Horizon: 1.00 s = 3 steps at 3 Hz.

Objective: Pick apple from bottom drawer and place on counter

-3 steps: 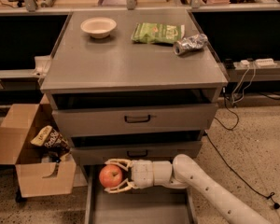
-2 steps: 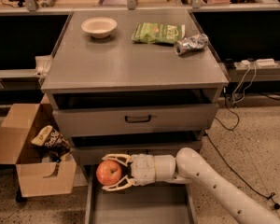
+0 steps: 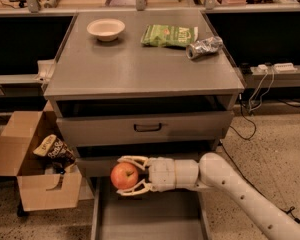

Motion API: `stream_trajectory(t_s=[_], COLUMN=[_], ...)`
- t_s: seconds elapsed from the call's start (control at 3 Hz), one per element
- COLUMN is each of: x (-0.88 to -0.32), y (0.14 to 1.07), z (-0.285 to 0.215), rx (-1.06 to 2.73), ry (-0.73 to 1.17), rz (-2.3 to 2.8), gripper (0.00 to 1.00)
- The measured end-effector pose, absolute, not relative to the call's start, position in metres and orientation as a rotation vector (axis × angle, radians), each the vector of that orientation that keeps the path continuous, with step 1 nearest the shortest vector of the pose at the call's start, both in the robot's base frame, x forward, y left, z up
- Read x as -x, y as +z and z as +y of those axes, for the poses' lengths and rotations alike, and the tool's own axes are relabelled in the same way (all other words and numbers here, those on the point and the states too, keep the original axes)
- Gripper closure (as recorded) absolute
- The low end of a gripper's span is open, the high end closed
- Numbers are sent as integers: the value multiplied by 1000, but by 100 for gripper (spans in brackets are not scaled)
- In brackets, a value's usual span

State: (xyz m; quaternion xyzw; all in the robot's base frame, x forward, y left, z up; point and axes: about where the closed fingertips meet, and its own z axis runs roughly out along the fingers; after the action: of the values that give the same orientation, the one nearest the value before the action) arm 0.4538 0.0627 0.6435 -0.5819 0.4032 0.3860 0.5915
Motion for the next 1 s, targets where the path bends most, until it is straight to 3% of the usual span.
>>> stream_trajectory(t_s=[0.67, 1.0], x=[-480, -480], y=[730, 730], z=[-12, -12], rx=[1271, 1271], ry=[781, 781], rz=[1146, 1146], gripper=[100, 100])
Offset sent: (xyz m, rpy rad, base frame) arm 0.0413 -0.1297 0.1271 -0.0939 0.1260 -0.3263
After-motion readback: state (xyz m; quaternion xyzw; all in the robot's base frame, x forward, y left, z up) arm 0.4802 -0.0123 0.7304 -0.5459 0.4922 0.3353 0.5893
